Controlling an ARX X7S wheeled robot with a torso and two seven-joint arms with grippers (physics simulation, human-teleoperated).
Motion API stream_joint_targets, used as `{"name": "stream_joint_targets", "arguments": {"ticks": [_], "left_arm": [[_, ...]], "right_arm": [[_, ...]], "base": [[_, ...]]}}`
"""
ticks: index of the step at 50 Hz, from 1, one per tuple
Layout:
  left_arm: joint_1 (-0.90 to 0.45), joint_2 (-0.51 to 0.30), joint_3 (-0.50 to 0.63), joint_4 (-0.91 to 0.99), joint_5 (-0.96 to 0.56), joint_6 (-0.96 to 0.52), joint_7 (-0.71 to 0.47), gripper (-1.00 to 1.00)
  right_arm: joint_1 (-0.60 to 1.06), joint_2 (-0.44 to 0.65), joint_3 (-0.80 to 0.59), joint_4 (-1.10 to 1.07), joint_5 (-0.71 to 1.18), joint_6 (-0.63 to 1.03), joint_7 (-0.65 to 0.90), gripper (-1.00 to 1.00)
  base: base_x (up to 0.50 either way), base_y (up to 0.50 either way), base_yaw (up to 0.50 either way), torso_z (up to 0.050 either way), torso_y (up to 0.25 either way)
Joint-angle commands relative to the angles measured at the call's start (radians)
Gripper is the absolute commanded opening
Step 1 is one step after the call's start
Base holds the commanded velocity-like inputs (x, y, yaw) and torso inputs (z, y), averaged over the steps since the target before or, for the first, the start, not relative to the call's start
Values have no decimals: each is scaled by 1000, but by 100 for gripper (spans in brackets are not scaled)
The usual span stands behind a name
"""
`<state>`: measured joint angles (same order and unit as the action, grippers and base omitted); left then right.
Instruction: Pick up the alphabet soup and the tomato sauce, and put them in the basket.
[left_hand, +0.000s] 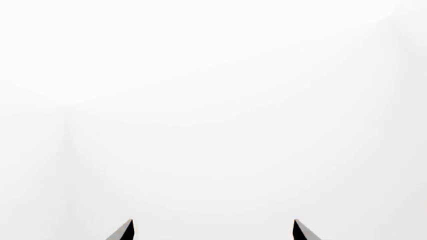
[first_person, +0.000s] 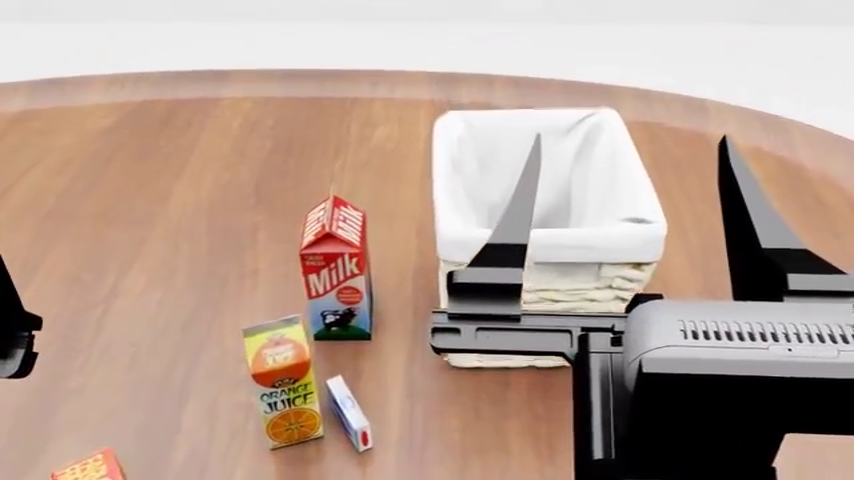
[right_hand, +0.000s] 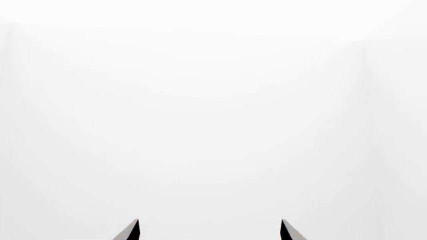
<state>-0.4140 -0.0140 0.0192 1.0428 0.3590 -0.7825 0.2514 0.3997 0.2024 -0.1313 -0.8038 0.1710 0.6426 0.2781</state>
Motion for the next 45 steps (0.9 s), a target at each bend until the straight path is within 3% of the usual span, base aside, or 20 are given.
{"name": "stream_joint_targets", "arguments": {"ticks": [1,45], "left_arm": [[8,-9,-2,0,-18,1,-18,100],[29,-30,6,-8,-49,13,-57,100]], "right_arm": [[-4,5,-5,-1,6,-2,7,100],[-7,20,-15,17,28,-15,33,100]], "base": [[289,0,0,0,0],[285,0,0,0,0]]}}
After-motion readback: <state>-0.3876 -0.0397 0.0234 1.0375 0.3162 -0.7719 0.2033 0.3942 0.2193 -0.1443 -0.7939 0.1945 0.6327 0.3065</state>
